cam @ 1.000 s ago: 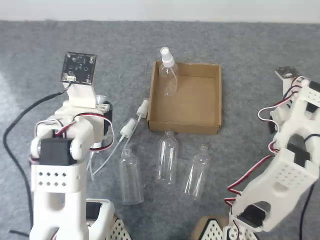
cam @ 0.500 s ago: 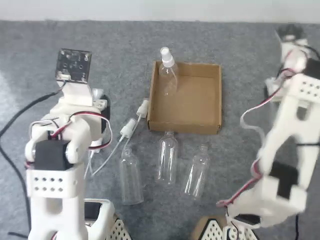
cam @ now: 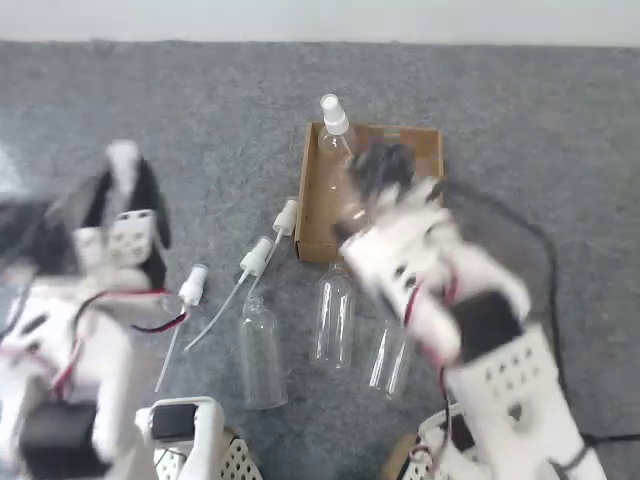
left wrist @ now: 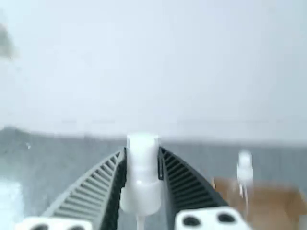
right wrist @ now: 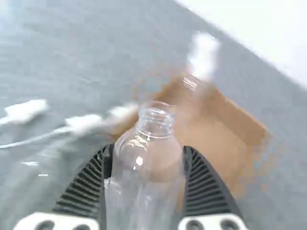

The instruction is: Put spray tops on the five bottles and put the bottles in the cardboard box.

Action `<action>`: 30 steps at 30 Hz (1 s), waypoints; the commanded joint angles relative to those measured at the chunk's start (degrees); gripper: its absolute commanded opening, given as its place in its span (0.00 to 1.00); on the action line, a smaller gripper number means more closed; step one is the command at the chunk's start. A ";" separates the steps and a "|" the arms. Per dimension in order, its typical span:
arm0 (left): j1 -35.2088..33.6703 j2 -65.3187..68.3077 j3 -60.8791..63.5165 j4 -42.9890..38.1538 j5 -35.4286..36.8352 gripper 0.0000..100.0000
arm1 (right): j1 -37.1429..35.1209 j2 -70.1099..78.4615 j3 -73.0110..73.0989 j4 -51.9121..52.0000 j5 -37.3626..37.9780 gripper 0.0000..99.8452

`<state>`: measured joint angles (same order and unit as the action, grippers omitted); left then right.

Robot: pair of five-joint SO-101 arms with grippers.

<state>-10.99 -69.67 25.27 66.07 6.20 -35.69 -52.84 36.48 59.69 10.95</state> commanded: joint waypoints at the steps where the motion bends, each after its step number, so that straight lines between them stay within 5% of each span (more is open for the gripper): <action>1: -0.79 -0.97 -4.53 -4.75 5.89 0.03 | -9.01 -3.47 5.36 -7.34 -1.05 0.01; 10: 9.76 5.71 -7.96 -8.70 9.93 0.03 | -13.67 -1.71 15.82 -21.76 -0.70 0.01; 19: 13.27 12.92 -7.87 -14.24 12.40 0.03 | -13.76 -1.71 24.09 -33.36 -0.70 0.01; 30: 16.00 19.69 -7.52 -13.98 12.40 0.01 | -15.96 -1.71 24.88 -34.59 -0.70 0.01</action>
<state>4.84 -50.68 19.56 53.32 17.98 -51.25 -54.33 62.07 26.37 10.51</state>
